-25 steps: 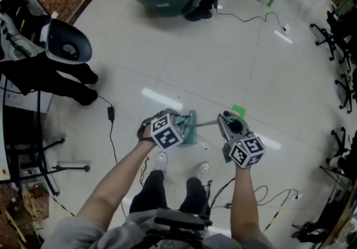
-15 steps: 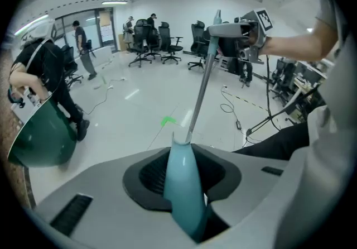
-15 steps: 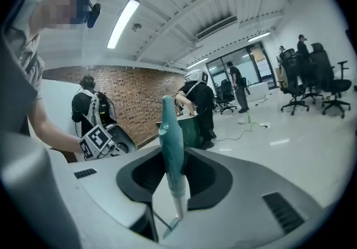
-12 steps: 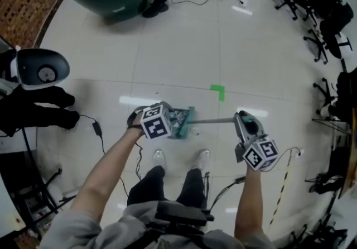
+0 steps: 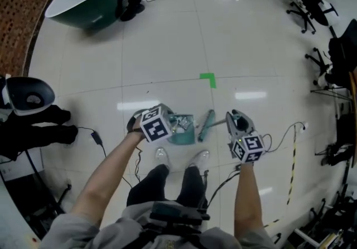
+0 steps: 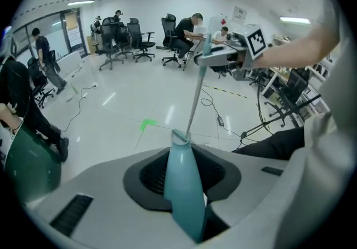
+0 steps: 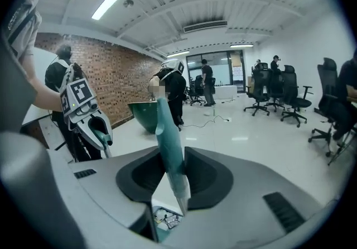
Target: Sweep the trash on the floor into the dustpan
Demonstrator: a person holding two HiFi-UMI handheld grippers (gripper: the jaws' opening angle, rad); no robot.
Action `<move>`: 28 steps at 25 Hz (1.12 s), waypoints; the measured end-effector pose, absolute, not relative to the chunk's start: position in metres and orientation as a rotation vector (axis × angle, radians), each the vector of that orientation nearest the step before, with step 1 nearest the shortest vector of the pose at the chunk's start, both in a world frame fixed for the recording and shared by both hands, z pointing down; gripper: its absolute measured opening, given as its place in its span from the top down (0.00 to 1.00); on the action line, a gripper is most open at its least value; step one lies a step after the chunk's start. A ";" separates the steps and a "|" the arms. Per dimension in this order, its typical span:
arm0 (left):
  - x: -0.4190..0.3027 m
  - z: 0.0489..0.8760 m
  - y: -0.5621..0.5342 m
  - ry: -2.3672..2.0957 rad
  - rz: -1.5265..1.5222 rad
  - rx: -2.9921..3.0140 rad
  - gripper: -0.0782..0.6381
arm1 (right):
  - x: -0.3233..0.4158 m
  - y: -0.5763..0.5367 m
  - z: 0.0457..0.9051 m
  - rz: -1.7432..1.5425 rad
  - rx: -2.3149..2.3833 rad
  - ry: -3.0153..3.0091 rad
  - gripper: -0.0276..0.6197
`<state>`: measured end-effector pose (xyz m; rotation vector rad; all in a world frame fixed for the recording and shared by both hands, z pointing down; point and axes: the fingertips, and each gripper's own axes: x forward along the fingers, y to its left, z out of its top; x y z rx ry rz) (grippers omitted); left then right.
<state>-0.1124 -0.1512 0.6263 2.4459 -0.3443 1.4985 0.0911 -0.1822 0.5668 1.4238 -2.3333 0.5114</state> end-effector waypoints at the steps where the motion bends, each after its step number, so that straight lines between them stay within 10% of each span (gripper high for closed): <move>1: -0.113 0.625 -0.151 -0.359 1.494 2.435 0.74 | 0.092 -0.178 0.569 0.530 1.433 -2.337 0.81; 28: -0.108 0.638 -0.124 -0.430 1.444 2.439 0.73 | 0.005 -0.125 0.553 0.877 1.230 -2.613 0.78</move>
